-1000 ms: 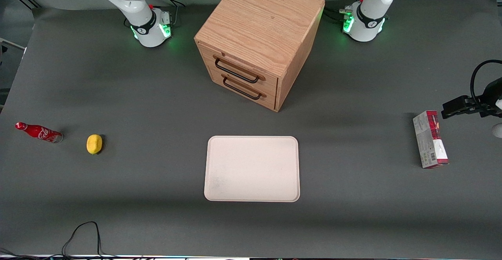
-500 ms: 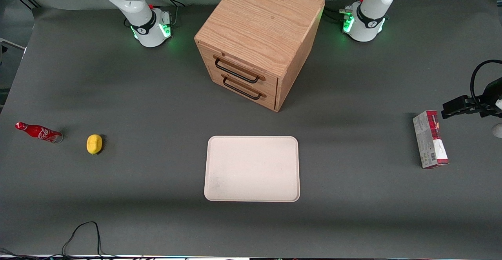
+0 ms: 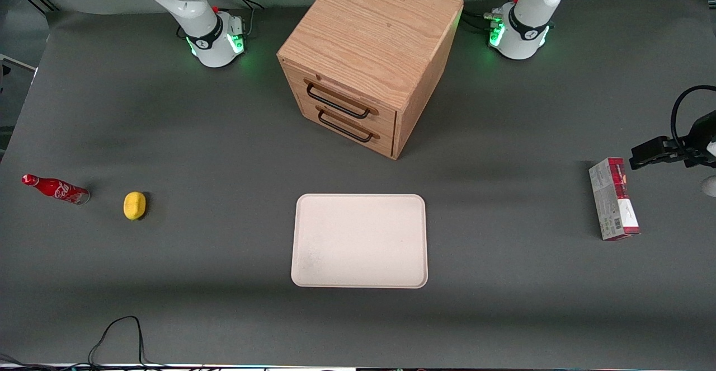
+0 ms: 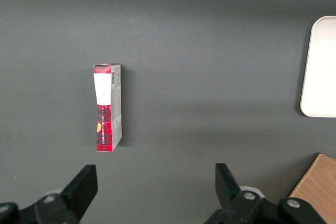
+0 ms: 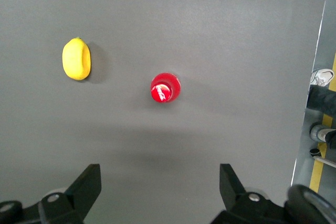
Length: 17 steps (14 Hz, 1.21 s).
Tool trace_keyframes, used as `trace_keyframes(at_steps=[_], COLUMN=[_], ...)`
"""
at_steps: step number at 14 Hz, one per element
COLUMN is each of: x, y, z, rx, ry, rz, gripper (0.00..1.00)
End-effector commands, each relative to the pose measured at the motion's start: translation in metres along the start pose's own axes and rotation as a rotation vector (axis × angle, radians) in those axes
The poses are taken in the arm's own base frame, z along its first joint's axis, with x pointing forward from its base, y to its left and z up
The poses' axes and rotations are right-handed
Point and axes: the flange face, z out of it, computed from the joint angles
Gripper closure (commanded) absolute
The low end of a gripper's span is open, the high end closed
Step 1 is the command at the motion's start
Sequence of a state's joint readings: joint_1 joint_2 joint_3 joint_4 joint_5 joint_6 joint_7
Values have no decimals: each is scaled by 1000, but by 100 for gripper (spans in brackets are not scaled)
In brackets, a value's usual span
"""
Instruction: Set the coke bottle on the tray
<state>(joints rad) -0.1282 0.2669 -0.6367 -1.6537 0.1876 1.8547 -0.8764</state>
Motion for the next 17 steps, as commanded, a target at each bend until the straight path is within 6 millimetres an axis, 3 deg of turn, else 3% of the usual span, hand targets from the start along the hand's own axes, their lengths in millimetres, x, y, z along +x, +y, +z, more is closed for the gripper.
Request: trace_keyframes(at_steps=[1,8,11,17], x=[4,21,39,34], y=[2,4,-7,-3], z=[5,92,118,153], rx=[-15,5,5,-3], ry=[43,41,41,54], rz=[26,64,53,32], gripper=[0,0,0,0])
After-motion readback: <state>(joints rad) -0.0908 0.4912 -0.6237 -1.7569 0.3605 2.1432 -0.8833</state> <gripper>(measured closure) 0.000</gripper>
